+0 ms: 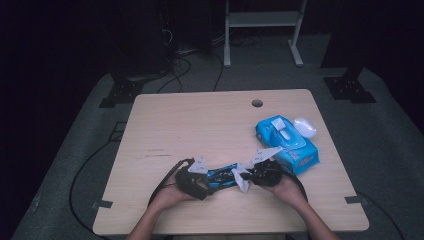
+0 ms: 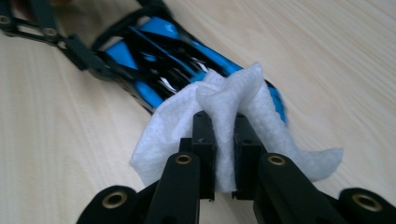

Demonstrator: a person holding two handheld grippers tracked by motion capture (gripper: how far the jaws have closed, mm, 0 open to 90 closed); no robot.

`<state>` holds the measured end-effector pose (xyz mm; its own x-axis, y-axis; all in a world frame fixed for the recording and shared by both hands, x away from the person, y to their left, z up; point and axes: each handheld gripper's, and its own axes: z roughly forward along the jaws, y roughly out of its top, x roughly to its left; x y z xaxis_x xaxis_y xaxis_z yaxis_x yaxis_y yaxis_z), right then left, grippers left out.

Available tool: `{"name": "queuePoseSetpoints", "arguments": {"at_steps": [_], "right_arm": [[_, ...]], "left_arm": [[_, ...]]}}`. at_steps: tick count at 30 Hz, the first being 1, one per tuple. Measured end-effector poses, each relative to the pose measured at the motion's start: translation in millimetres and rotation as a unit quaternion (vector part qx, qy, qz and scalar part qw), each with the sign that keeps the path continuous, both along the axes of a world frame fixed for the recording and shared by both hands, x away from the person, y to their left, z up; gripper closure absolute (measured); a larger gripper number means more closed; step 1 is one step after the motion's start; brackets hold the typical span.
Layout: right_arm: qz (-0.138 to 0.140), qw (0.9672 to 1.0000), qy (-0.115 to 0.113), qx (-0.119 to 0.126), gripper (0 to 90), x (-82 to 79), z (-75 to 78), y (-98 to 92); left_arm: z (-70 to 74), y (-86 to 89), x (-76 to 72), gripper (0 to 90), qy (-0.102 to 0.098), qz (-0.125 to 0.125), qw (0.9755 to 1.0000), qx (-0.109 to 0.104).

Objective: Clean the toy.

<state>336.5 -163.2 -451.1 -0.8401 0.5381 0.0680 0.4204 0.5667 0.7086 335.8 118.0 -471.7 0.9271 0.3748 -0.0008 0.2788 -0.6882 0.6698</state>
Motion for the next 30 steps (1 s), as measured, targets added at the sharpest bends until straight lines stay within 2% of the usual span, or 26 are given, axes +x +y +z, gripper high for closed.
{"name": "queuePoseSetpoints", "arguments": {"at_steps": [1,2,4,7,8,12,13,14,15,19,20,22,23,25,26,27,28,29,30], "right_arm": [[-0.015,0.9996,-0.004,-0.023,82.2,2.4,-4.3,-6.8],[-0.015,0.9996,-0.004,-0.023,82.2,2.4,-4.3,-6.8],[-0.019,0.9997,0.007,-0.014,82.2,2.6,-6.7,-12.2],[-0.010,0.9999,0.009,-0.006,82.0,0.0,-3.5,-11.5],[-0.002,0.9999,0.012,0.006,82.0,-1.0,-1.0,-7.1],[0.013,0.9997,0.012,0.017,82.0,-2.5,1.3,1.3],[0.018,0.9997,0.011,0.014,82.1,-2.4,0.7,3.5],[0.018,0.9997,0.011,0.014,82.1,-2.4,0.7,3.5],[0.019,0.9995,0.018,0.021,82.1,-1.4,-0.8,1.7],[0.019,0.9996,0.009,0.019,82.1,-3.0,-1.8,0.7],[0.019,0.9996,0.009,0.019,82.1,-3.0,-1.8,0.7],[0.019,0.9996,0.009,0.018,82.1,-3.3,-1.8,1.1],[0.020,0.9996,0.007,0.017,82.1,-3.7,-1.8,1.4],[0.021,0.9997,0.003,0.015,82.2,-4.6,-2.0,2.1],[0.021,0.9997,0.003,0.015,82.2,-4.6,-2.0,2.1],[0.020,0.9997,0.000,0.014,82.1,-5.7,-2.0,2.6],[0.020,0.9997,0.000,0.014,82.1,-5.7,-2.0,2.6],[0.021,0.9997,-0.004,0.015,82.1,-6.1,-2.5,2.4],[0.022,0.9996,-0.004,0.015,82.1,-5.9,-2.6,2.2]], "left_arm": [[0.0,0.0,0.0,24.9,0.000,0.000,1.0000,0.000],[-0.2,0.0,0.0,24.9,0.000,0.000,1.0000,-0.002],[-0.3,0.4,0.2,24.9,0.003,0.001,1.0000,-0.002],[-0.3,0.1,0.5,24.9,0.002,0.000,1.0000,0.000],[-0.3,-0.3,0.8,24.9,0.002,-0.001,1.0000,0.000],[0.2,0.1,0.9,24.6,0.006,0.001,1.0000,-0.001],[1.1,1.8,1.0,23.3,0.015,0.003,0.9998,-0.010],[1.1,1.8,1.0,22.8,0.015,0.003,0.9998,-0.010],[3.0,4.4,2.4,22.1,0.026,0.003,0.9994,-0.023],[9.6,7.9,5.7,19.6,0.046,0.002,0.9979,-0.046],[9.6,7.9,5.7,19.3,0.046,0.002,0.9979,-0.046],[12.2,11.5,7.9,19.4,0.055,0.006,0.9962,-0.066],[15.1,15.5,9.7,19.5,0.062,0.014,0.9942,-0.086],[16.8,18.9,12.6,21.0,0.067,0.030,0.9916,-0.107],[16.8,18.9,12.6,22.5,0.067,0.030,0.9916,-0.107],[15.6,20.0,15.6,23.2,0.073,0.045,0.9896,-0.115],[15.6,20.0,15.6,23.9,0.073,0.045,0.9896,-0.115],[11.6,19.7,18.4,25.2,0.087,0.054,0.9890,-0.106],[8.7,18.9,18.9,25.2,0.098,0.057,0.9878,-0.107]]}}
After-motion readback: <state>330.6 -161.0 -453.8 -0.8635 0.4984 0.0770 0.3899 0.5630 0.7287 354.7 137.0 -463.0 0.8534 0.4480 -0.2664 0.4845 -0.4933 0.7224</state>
